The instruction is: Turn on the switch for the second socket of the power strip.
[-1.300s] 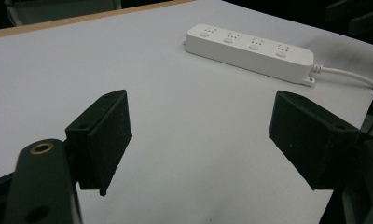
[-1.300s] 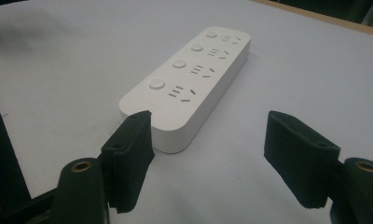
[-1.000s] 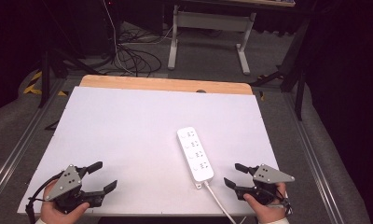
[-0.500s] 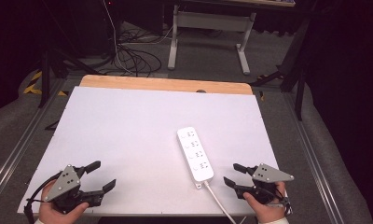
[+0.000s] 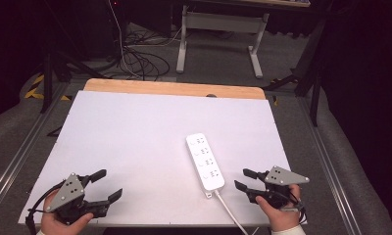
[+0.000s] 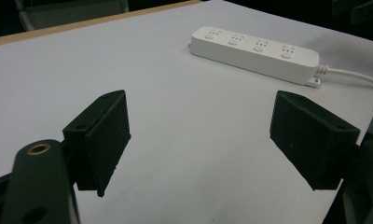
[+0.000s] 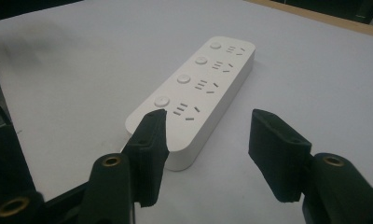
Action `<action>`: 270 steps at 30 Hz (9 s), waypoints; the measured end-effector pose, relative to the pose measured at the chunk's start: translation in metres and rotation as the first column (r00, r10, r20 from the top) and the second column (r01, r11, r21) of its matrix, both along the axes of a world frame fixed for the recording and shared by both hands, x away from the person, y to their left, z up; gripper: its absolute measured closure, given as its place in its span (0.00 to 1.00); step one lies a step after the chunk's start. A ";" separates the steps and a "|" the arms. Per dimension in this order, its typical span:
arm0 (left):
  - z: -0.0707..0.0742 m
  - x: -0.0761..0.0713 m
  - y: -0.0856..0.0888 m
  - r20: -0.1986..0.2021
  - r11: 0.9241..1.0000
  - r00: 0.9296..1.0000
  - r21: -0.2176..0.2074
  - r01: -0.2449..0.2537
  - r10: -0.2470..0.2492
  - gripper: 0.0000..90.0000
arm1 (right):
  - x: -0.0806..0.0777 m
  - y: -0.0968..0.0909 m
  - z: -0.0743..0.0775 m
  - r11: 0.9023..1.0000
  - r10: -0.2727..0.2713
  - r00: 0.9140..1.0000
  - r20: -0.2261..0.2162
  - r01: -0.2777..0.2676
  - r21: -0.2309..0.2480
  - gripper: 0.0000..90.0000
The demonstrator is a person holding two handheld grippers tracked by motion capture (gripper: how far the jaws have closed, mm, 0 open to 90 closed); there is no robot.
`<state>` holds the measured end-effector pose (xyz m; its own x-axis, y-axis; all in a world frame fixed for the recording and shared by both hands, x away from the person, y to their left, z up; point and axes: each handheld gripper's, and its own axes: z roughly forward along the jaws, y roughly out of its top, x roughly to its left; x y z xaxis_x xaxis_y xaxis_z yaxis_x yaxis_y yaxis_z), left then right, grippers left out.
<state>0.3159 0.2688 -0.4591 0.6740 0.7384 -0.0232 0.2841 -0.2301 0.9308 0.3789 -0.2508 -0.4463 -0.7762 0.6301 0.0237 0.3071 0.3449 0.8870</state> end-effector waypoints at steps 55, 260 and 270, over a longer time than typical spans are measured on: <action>-0.003 0.000 0.001 -0.016 1.000 1.000 0.011 -0.002 0.002 0.23 | 0.066 0.081 0.013 0.981 0.186 0.982 -0.026 -0.187 -0.059 1.00; 0.004 -0.003 0.006 -0.027 0.998 0.999 0.052 0.030 -0.029 0.18 | 0.021 0.010 0.004 1.000 -0.009 1.000 -0.005 0.009 0.013 0.14; 0.000 -0.003 0.010 -0.007 0.999 1.000 0.036 0.013 -0.013 0.13 | 0.020 -0.003 -0.015 0.999 -0.036 0.998 -0.045 0.037 0.013 0.16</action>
